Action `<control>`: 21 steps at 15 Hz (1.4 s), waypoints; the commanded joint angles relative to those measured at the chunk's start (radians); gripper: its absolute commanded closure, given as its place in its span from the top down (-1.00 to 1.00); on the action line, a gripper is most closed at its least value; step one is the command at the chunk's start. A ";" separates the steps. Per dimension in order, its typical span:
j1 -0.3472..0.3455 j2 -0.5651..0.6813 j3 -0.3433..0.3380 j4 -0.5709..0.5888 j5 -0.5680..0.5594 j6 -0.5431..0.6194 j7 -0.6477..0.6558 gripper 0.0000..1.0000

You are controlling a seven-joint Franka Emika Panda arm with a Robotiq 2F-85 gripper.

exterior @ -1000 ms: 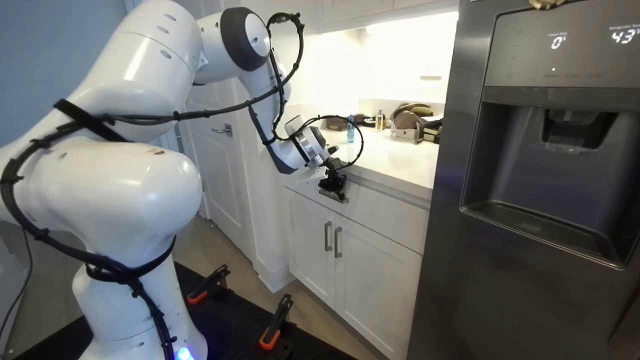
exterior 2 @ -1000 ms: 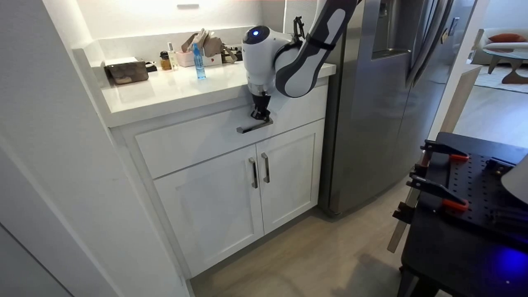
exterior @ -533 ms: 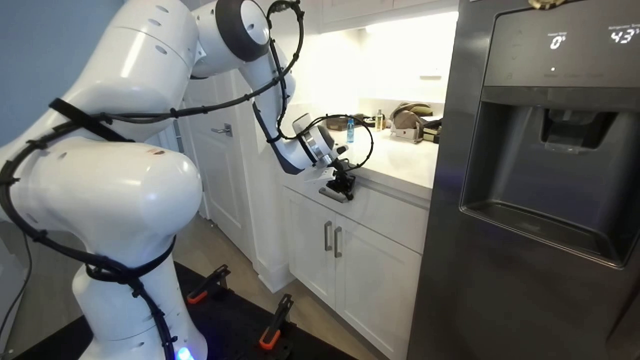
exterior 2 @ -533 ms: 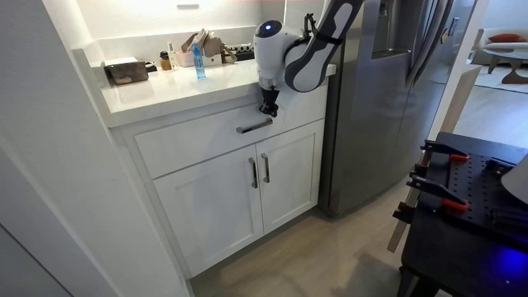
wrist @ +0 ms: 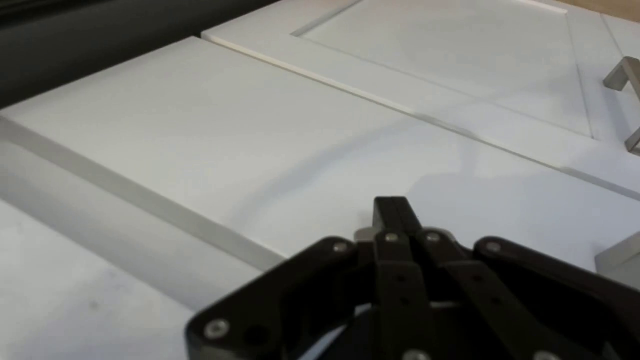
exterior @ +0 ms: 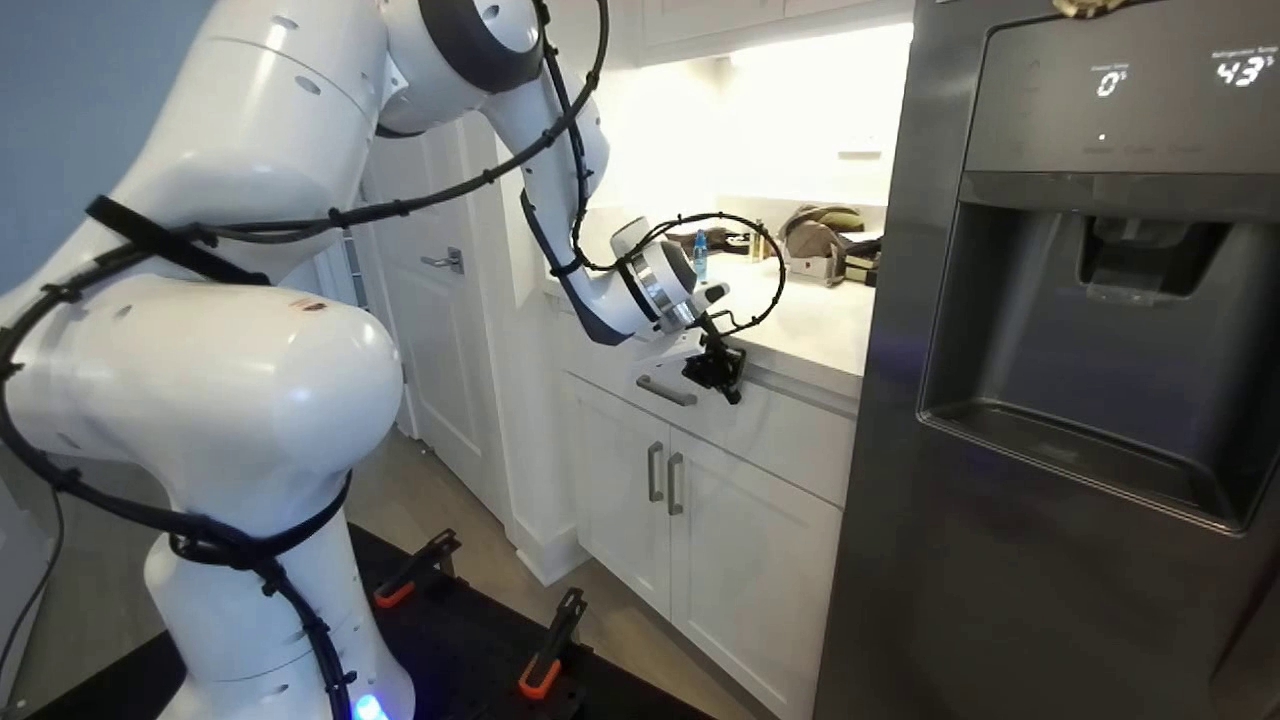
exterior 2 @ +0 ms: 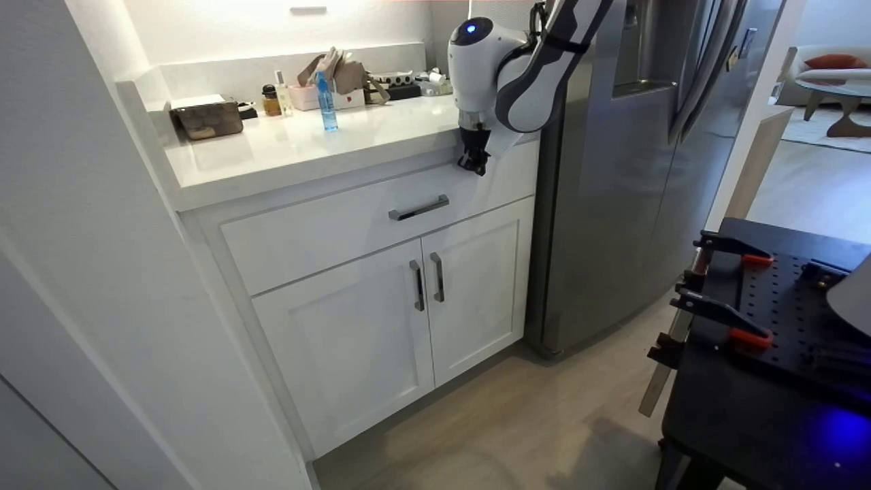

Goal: Close the drawer

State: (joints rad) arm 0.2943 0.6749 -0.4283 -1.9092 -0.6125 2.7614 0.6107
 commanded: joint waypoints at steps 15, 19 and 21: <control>-0.039 -0.626 0.409 -0.347 0.141 -0.472 -0.284 -0.44; -0.069 -0.687 0.495 -0.256 0.262 -0.748 -0.370 0.13; -0.077 -0.707 0.522 -0.213 0.284 -0.852 -0.365 0.43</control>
State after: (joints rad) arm 0.2454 -0.0045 0.0488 -2.1792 -0.3725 2.0422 0.2754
